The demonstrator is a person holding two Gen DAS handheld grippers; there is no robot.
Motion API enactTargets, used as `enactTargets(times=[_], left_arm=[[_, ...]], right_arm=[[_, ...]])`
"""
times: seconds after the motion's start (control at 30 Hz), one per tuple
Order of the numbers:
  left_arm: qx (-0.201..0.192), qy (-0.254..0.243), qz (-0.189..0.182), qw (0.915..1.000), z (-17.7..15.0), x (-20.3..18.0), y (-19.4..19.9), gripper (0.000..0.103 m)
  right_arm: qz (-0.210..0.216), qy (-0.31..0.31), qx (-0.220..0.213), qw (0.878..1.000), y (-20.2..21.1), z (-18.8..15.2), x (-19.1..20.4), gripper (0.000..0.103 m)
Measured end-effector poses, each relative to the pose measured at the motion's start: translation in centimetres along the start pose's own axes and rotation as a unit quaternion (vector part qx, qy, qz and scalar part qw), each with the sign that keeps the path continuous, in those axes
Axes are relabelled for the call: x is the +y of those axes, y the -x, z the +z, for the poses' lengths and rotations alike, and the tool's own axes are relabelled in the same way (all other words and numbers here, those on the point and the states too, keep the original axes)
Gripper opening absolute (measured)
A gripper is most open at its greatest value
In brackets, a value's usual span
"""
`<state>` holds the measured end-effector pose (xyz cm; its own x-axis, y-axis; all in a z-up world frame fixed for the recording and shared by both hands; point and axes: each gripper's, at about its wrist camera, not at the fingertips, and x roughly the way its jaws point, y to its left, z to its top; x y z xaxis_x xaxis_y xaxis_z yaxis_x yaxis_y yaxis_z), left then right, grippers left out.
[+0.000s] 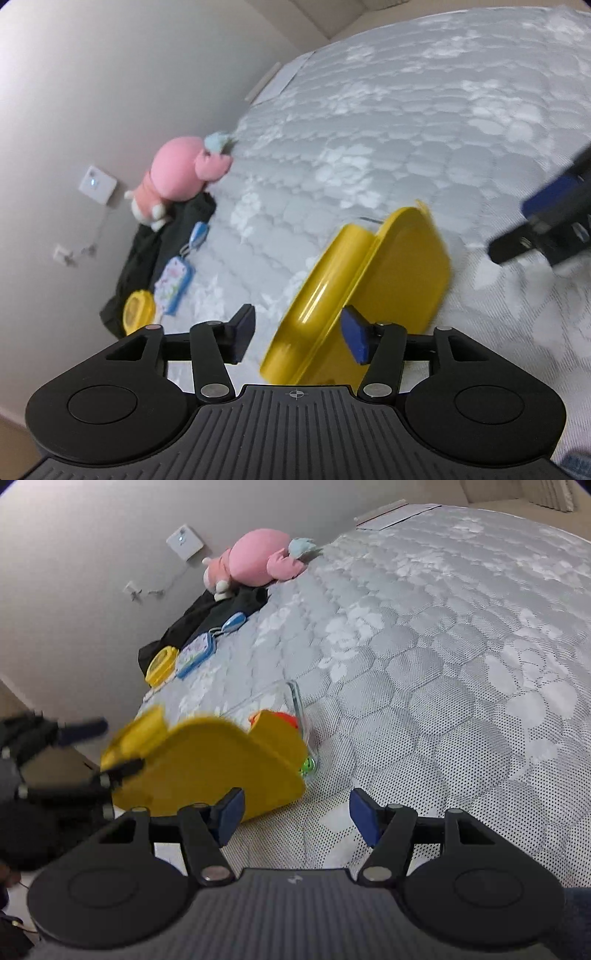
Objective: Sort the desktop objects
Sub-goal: 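Lower the flipped yellow lid onto the glass container with the left tool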
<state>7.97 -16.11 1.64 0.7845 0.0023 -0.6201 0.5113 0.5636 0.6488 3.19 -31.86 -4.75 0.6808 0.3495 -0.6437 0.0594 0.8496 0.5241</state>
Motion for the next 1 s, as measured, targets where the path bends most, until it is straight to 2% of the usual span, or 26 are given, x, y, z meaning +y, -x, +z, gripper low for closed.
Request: enactTargets(times=[0.23,0.37,0.47,0.53,0.6,0.7,0.73,0.8,0.87,0.9,1.0], left_arm=[[-0.005,0.016,0.026,0.9995,1.5,1.6,-1.9,0.062],[-0.001,0.052,0.023,0.9984,1.6,2.8,-3.4,0.066],[-0.002,0.113,0.011,0.9936,0.6,4.1,-4.2,0.070],[-0.011,0.176,-0.003,0.9843,-0.8,5.3,-4.3,0.078],[-0.020,0.243,-0.004,0.9698,-2.5,6.5,-4.0,0.085],[-0.054,0.361,0.023,0.9306,-6.0,7.7,-2.0,0.089],[-0.068,0.402,0.024,0.9128,-7.4,8.1,-1.3,0.089],[-0.092,0.486,0.010,0.8688,-11.0,8.6,-0.2,0.089],[-0.099,0.537,-0.037,0.8369,-14.3,8.9,-0.4,0.089],[-0.097,0.546,-0.068,0.8292,-15.7,8.8,-1.0,0.089],[-0.069,0.557,-0.128,0.8174,-18.2,8.5,-3.0,0.092]], right_arm=[[-0.007,0.012,0.009,1.000,-0.5,-0.3,0.4,0.066],[-0.012,0.025,0.016,1.000,-1.0,-0.4,0.6,0.066],[-0.014,0.034,0.017,0.999,-1.3,-0.5,0.8,0.066],[-0.019,0.043,0.014,0.999,-1.5,-0.5,1.0,0.066],[-0.030,0.057,0.008,0.998,-1.8,-0.7,1.3,0.066],[-0.044,0.082,0.002,0.996,-2.4,-0.8,1.9,0.066],[-0.046,0.088,0.003,0.995,-2.6,-0.8,2.1,0.066],[-0.045,0.100,0.001,0.994,-2.9,-0.6,2.3,0.066],[-0.042,0.112,-0.002,0.993,-3.2,-0.4,2.6,0.066],[-0.041,0.117,-0.004,0.992,-3.3,-0.3,2.7,0.066],[-0.029,0.139,-0.001,0.990,-3.4,-0.1,3.1,0.066]])
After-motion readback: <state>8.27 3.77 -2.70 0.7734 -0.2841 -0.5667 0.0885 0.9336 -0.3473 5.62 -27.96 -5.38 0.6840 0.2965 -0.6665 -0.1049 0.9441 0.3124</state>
